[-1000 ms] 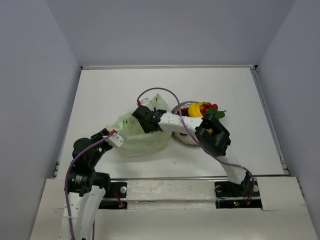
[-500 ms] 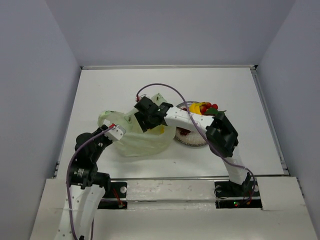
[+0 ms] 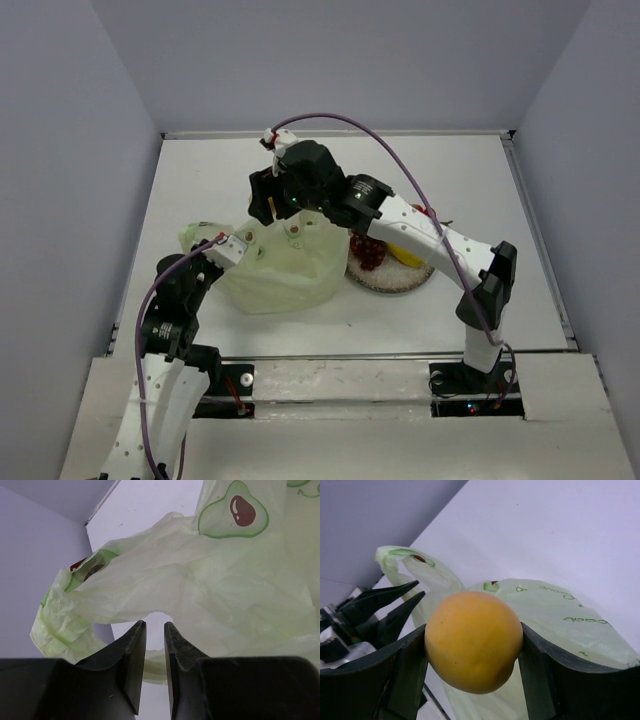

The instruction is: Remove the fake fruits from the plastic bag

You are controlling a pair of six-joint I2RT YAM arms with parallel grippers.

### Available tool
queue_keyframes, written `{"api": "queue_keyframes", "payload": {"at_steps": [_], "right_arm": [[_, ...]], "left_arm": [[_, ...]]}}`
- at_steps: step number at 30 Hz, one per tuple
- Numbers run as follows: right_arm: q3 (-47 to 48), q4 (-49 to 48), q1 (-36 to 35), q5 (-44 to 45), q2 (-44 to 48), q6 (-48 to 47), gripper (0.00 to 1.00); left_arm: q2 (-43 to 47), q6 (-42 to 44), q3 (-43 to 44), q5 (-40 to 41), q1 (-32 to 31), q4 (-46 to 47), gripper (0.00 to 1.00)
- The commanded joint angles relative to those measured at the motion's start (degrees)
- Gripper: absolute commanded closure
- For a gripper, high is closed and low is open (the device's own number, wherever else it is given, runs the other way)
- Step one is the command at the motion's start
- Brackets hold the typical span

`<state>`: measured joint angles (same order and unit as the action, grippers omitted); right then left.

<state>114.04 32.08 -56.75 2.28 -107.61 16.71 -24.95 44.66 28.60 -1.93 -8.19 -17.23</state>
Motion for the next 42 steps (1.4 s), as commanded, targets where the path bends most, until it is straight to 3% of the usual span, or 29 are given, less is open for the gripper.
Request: {"api": "queue_keyframes", "payload": {"at_steps": [1,5,7,9,10,15,20,25,30,35,38,42], "right_arm": [[4.34,-3.25,1.2,-6.24,1.0,2.45,0.75],[2.87,-3.16,6.72,-3.96,6.87,6.31,0.75],[-5.55,-2.37,14.71,-3.6,14.16,10.42,0.75],[-13.36,-0.27,18.68,2.16,21.72,12.2,0.77],[-20.19,3.74,19.3,5.5,23.66,12.55,0.77],[-37.19,13.35,19.31,15.88,30.43,20.44,0.77],[-51.87,13.72,19.31,21.8,31.86,25.39,0.78],[-55.32,8.28,19.31,19.69,26.06,26.01,0.78],[-56.56,4.4,19.31,19.34,22.46,26.53,0.77],[-56.91,4.4,19.31,18.98,20.6,26.97,0.56],[-55.51,5.36,19.31,18.55,19.99,26.45,0.24],[-53.93,7.3,19.31,18.46,20.16,26.36,0.12]], "left_arm": [[-0.27,-1.42,-0.03,3.41,0.01,3.17,0.67],[-0.54,-1.51,-0.82,7.46,-0.08,3.44,0.67],[-0.45,-1.51,-1.0,8.17,-0.08,3.79,0.67],[-0.19,-1.68,-1.0,8.26,-0.08,4.4,0.67],[-0.19,-2.03,-1.0,7.74,-0.08,4.66,0.67],[-0.1,-3.0,0.67,3.7,-0.08,4.58,0.66],[1.39,-2.3,1.72,-2.98,-0.08,2.83,0.66],[3.5,-0.72,2.77,-7.2,-0.08,-0.43,0.65],[4.03,-0.02,2.95,-6.51,-0.08,-1.75,0.65],[4.73,-0.19,2.6,-6.06,-0.08,-1.93,0.65],[4.56,-0.19,2.51,-6.33,-0.08,-1.93,0.65],[3.86,-0.02,2.51,-6.41,-0.08,-1.31,0.65]]}}
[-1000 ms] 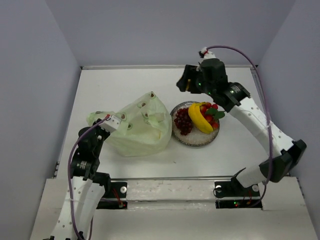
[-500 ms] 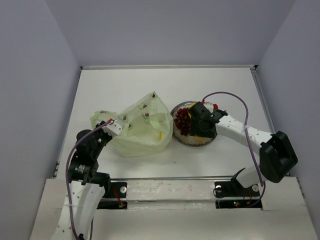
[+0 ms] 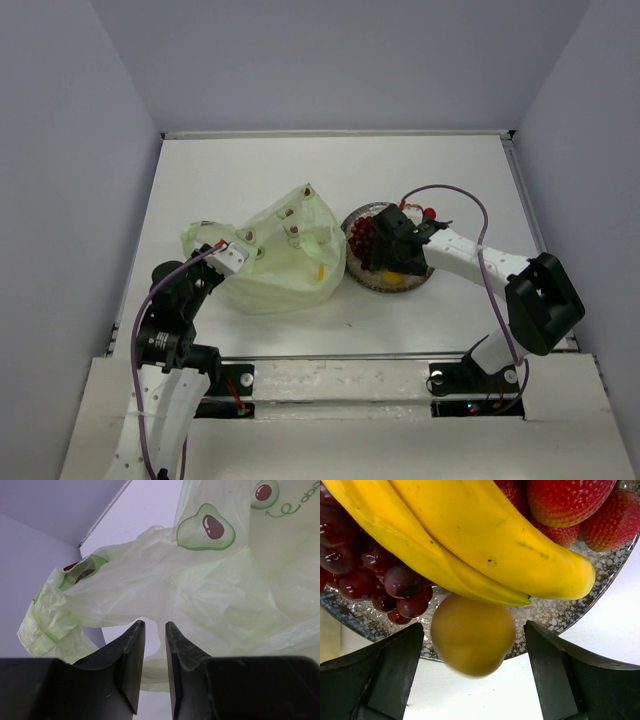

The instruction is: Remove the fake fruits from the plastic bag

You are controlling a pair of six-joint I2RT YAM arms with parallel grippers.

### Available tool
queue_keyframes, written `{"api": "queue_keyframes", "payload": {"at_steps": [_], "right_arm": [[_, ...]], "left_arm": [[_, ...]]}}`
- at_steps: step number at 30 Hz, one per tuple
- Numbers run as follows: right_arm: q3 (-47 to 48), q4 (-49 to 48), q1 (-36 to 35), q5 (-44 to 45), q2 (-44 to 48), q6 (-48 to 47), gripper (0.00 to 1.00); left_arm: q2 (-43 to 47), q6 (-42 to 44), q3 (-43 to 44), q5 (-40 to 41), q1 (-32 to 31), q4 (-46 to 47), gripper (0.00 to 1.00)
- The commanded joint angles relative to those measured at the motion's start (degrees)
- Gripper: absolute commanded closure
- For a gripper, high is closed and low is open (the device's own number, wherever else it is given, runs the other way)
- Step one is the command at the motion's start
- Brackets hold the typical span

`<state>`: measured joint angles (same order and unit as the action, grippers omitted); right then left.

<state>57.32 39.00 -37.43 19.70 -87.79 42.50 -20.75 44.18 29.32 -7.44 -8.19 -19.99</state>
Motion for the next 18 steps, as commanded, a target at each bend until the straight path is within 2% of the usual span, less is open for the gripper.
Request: {"api": "queue_keyframes", "payload": {"at_steps": [1,6,9,13,14,17,18], "right_arm": [[2.97,0.89,-0.01,1.04,0.77,0.48,0.11],[5.78,3.27,-0.53,1.3,2.79,-0.22,0.1],[11.83,7.48,-2.11,3.23,3.68,-1.63,0.11],[28.95,13.55,-6.07,10.77,4.38,-7.33,0.14],[36.38,13.03,-8.25,11.49,4.29,-11.26,0.14],[46.71,8.82,-13.35,13.34,1.49,-22.96,0.18],[54.05,8.55,-16.07,12.82,-0.17,-25.43,0.2]], "left_arm": [[-0.51,0.55,1.79,-1.08,-0.08,1.53,0.65],[-0.69,0.73,1.79,-1.26,-0.08,1.88,0.65],[-0.43,0.82,1.88,-1.17,-0.08,1.79,0.65],[-0.25,0.82,1.44,-1.26,-0.08,1.53,0.65],[-0.08,0.82,1.35,-1.35,-0.08,1.53,0.65],[-0.16,0.9,1.0,-1.96,-0.08,1.44,0.64],[-0.25,0.99,1.0,-2.05,-0.08,1.36,0.64]]}}
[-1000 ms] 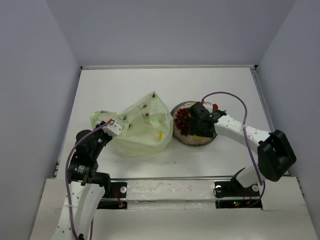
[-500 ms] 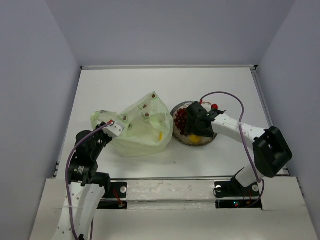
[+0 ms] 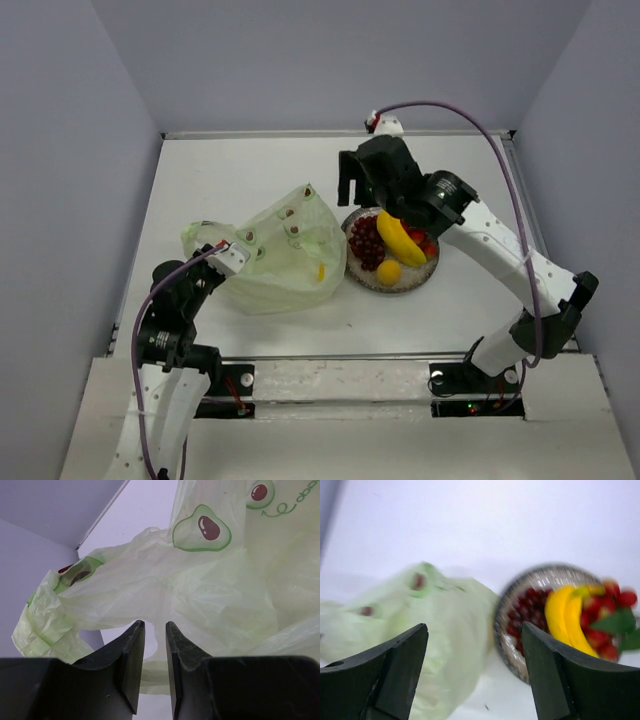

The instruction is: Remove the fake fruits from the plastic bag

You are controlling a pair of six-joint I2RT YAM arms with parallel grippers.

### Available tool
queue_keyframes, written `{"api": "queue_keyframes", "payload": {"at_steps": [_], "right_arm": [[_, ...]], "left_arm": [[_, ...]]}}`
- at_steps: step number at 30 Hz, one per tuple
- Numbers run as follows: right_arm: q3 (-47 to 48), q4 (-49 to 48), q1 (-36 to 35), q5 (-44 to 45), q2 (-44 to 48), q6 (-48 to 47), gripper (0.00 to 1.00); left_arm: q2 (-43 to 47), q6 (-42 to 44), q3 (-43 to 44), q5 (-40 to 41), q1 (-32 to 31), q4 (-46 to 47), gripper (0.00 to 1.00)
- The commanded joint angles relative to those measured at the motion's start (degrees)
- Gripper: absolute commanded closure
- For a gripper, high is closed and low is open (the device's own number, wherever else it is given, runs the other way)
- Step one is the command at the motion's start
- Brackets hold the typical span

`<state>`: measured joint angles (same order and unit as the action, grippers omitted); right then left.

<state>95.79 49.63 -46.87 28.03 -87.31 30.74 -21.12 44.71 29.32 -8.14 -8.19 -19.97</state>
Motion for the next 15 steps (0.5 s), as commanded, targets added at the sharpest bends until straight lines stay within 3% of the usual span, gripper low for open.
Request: {"api": "queue_keyframes", "payload": {"at_steps": [1,3,5,7,10,14,15], "right_arm": [[19.14,-1.73,-7.78,1.44,-2.5,-17.26,0.21],[26.69,-0.68,-10.76,-6.18,-8.74,-19.31,0.26],[28.13,-1.19,-11.31,-13.93,-12.08,-20.1,0.3],[23.33,-6.1,-11.84,-22.97,-14.29,-18.53,0.43],[13.51,-12.7,-11.84,-29.77,-14.56,-13.71,0.62],[3.83,-14.03,-13.59,-29.54,-15.17,-14.13,0.82],[1.79,-14.03,-14.21,-28.74,-15.09,-14.22,0.93]], "left_arm": [[0.03,0.73,1.0,-1.35,-0.08,1.16,0.64],[-0.23,1.34,0.91,-1.0,-0.08,0.81,0.64],[-0.23,1.61,0.91,-0.48,0.01,0.72,0.63],[0.03,1.61,0.65,-0.12,-0.08,0.37,0.62],[1.08,1.44,0.21,0.58,-0.08,0.1,0.62],[2.4,1.08,-0.75,1.55,-0.08,-0.6,0.61],[2.58,1.08,-1.45,1.9,-0.08,-0.69,0.61]]}}
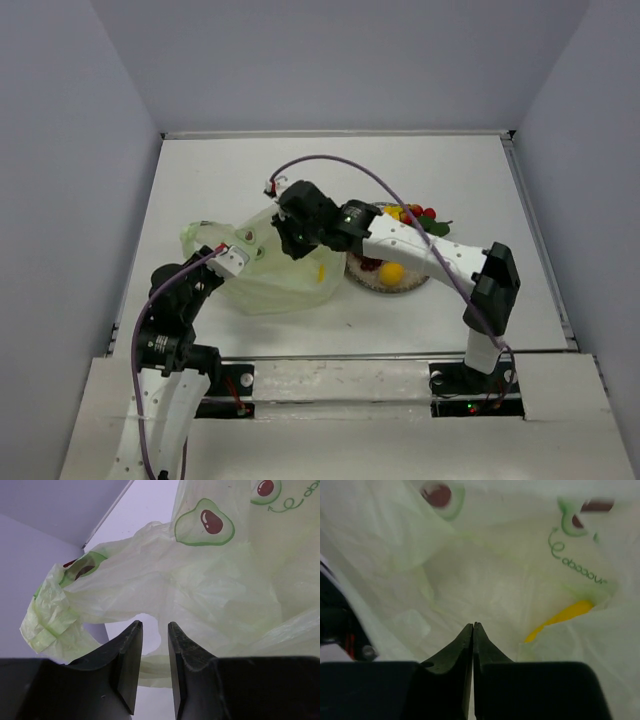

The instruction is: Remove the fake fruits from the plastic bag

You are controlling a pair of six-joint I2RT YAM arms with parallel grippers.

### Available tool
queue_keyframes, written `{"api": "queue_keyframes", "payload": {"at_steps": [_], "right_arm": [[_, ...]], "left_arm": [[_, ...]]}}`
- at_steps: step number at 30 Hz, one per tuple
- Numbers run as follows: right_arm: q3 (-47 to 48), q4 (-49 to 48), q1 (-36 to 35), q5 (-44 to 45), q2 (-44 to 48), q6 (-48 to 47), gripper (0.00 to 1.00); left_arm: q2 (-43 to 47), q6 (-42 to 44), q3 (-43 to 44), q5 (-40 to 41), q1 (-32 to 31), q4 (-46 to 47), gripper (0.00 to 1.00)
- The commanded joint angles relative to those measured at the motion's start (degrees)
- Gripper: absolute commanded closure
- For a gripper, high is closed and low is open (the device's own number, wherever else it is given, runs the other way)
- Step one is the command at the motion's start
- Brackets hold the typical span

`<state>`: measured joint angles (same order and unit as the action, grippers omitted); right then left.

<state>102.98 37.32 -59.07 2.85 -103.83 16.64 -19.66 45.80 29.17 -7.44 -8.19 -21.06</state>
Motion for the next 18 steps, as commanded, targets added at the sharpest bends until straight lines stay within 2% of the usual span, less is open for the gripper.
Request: {"api": "queue_keyframes", "payload": {"at_steps": [1,3,7,11,18], "right_arm": [[-8.9,-1.9,-2.62,-3.21,1.61,0.14,0.97],[-11.65,-1.38,-5.6,-2.94,1.96,0.41,0.99],[-19.73,1.7,-9.48,3.46,3.81,2.07,0.99],[-30.1,-0.4,-11.85,7.94,5.48,6.38,0.99],[-33.02,0.91,-13.27,17.53,1.62,7.7,0.99]], "left_arm": [[1.55,-0.01,-1.65,1.99,-0.08,0.32,0.61],[1.64,-0.19,-2.36,2.95,-0.08,0.32,0.61],[1.12,0.51,-3.76,6.29,-0.08,0.84,0.61],[0.5,3.06,-5.08,8.93,-0.08,0.06,0.61],[4.54,7.81,-6.94,7.8,-0.08,-2.05,0.6]]}}
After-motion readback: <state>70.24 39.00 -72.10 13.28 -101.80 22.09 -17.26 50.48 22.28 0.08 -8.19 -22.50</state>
